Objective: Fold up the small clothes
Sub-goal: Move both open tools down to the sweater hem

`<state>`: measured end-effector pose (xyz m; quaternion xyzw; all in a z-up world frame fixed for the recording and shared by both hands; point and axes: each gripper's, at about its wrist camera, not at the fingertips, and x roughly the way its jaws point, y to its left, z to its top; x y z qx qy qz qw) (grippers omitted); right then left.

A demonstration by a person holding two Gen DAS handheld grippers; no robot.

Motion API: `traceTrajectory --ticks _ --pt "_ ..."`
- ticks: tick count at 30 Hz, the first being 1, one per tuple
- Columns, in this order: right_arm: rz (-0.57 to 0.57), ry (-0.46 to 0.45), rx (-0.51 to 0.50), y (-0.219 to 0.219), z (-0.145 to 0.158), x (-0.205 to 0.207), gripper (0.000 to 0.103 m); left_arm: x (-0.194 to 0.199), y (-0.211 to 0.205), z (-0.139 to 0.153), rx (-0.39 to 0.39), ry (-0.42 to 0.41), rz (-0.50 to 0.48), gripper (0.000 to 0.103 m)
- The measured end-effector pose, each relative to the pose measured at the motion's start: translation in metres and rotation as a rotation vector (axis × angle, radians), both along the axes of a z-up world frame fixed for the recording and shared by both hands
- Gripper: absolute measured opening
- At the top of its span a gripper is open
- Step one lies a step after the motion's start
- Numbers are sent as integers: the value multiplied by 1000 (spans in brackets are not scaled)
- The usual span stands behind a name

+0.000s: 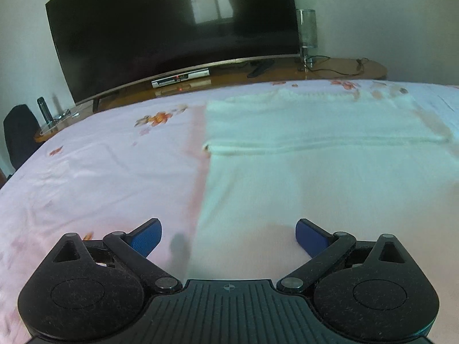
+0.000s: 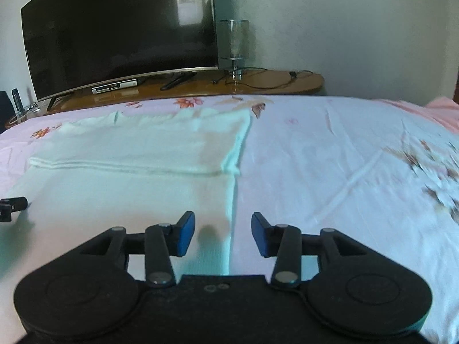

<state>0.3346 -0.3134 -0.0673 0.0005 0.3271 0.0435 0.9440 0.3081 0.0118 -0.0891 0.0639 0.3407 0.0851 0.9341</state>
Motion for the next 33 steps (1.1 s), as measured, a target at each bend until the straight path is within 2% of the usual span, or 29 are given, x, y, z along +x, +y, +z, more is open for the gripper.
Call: traceTrajectory --ticks 6,10,15,18,19,20,21,23,25,27,29,33 --pt "-26 21 22 -5 11 -50 44 -66 19 -2 -52 24 -18 99" --pt "-43 72 76 -15 9 -93 44 -125 37 -4 -137 59 -36 99" --pt "-58 176 143 -24 -3 -164 42 -191 53 -7 -158 58 -60 99" --pt "-53 190 164 -21 -7 -202 42 -217 59 -6 -196 78 -77 99" --pt "-53 194 180 -20 -7 -213 42 -222 61 -5 -223 84 -83 97" --pt "-57 199 192 -20 -7 -218 42 -228 63 -3 -250 87 -88 88" --pt "-62 209 209 -18 -7 -224 42 -232 65 -2 -270 86 -89 85" --pt "-55 224 258 -19 -6 -229 41 -238 72 -1 -349 80 -88 78" --pt "-69 240 324 -23 -7 -228 37 -238 82 -1 -434 74 -78 73" --pt "-87 254 429 -30 -11 -230 27 -237 93 -3 -524 80 -76 64" --pt "-93 268 501 -35 -16 -230 24 -238 100 -6 -610 89 -70 54" --pt "-103 274 626 -44 -28 -234 20 -241 117 -18 -799 103 -59 50"
